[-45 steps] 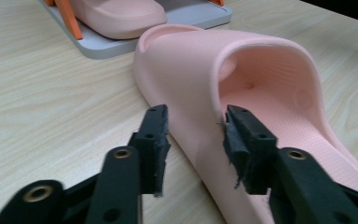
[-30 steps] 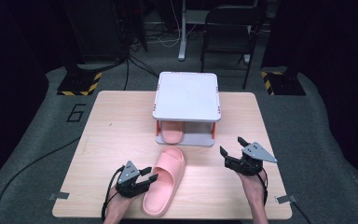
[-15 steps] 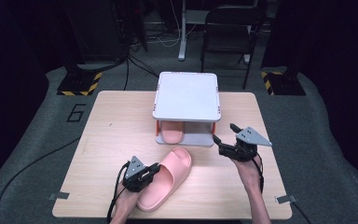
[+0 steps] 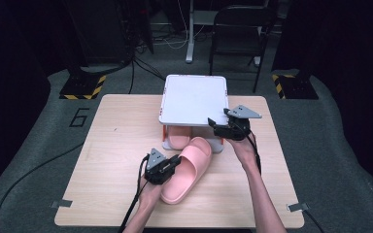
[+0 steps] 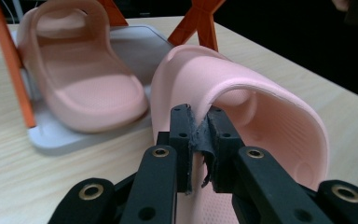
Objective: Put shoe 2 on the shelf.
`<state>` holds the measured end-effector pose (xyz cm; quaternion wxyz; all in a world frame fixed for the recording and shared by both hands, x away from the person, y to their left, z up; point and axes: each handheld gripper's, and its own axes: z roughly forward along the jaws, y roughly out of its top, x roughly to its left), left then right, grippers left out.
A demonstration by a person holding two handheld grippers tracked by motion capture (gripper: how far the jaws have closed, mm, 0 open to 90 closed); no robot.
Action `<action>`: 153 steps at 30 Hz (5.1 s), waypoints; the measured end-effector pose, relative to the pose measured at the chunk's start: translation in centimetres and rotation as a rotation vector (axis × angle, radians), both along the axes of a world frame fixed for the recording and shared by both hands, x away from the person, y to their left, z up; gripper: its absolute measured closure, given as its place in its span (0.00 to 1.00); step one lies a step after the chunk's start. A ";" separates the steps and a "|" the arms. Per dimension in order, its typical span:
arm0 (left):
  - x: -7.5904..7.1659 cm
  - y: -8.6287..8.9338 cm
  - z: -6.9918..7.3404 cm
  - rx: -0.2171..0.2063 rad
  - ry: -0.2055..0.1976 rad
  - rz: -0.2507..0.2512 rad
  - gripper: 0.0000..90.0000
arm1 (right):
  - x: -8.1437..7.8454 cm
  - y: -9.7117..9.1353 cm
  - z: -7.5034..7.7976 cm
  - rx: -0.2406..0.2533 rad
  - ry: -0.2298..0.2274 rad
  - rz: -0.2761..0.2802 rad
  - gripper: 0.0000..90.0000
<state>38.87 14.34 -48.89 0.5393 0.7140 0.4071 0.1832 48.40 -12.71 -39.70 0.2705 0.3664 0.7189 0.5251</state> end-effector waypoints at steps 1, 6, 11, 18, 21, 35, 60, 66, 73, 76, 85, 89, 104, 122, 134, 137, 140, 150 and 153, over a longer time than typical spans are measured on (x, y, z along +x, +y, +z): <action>0.5 -0.4 0.0 0.010 -0.003 -0.004 0.92 | 0.2 0.0 -0.1 0.016 0.008 0.001 0.26; 2.6 -2.5 -0.1 0.004 0.008 0.045 0.92 | 0.9 -0.1 -0.2 0.012 0.010 -0.021 0.28; 4.3 -3.9 -0.3 -0.024 0.030 0.116 0.92 | 1.0 -0.2 -0.2 0.010 0.022 -0.013 0.28; 6.1 -5.9 -0.7 -0.034 0.069 0.197 0.91 | 0.9 -0.2 -0.1 0.006 0.026 -0.015 0.28; 6.7 -6.7 -0.7 -0.048 0.078 0.242 0.91 | 0.8 -0.1 -0.1 0.008 0.030 -0.023 0.28; 5.9 -2.8 0.4 0.049 -0.045 0.061 0.57 | 0.8 -0.1 -0.1 0.007 0.026 -0.023 0.28; 1.1 -2.0 -2.5 0.368 -0.190 -0.537 0.32 | 0.8 -0.2 0.0 -0.008 0.020 -0.024 0.29; 1.8 -3.4 -2.7 0.415 -0.205 -0.494 0.32 | 0.8 -0.2 0.0 -0.006 0.021 -0.024 0.29; 2.6 -4.8 -2.6 0.433 -0.219 -0.373 0.31 | 0.8 -0.2 0.0 -0.007 0.021 -0.025 0.29; 3.0 -5.0 -2.2 0.381 -0.218 -0.359 0.30 | 0.8 -0.2 0.0 -0.010 0.023 -0.025 0.29; 2.2 -3.4 -1.3 0.350 -0.213 -0.468 0.27 | 0.8 -0.2 0.0 -0.010 0.023 -0.024 0.29; 2.4 -3.8 -2.0 0.397 -0.212 -0.465 0.28 | 0.8 -0.1 0.0 -0.007 0.023 -0.026 0.29; 4.8 -5.8 -2.8 0.388 -0.192 -0.282 0.35 | 0.8 -0.1 0.0 -0.004 0.022 -0.026 0.29; 8.2 -7.2 -2.9 0.382 -0.144 -0.149 0.39 | 0.7 -0.2 0.0 0.000 0.036 -0.024 0.30; 8.7 -7.0 -2.9 0.355 -0.114 -0.151 0.37 | 0.7 -0.2 0.0 0.003 0.036 -0.024 0.30; 8.4 -6.5 -2.4 0.351 -0.126 -0.146 0.38 | 0.7 -0.2 0.0 0.002 0.033 -0.022 0.30; 8.1 -5.3 -1.6 0.320 -0.125 -0.127 0.35 | 0.7 -0.2 0.0 0.001 0.034 -0.022 0.30; 5.1 0.1 0.7 0.215 -0.147 -0.133 0.23 | 0.7 -0.2 0.0 0.015 0.022 -0.027 0.28; 4.0 1.7 1.3 0.150 -0.151 -0.121 0.20 | 0.3 -0.4 -0.1 0.016 0.003 -0.033 0.26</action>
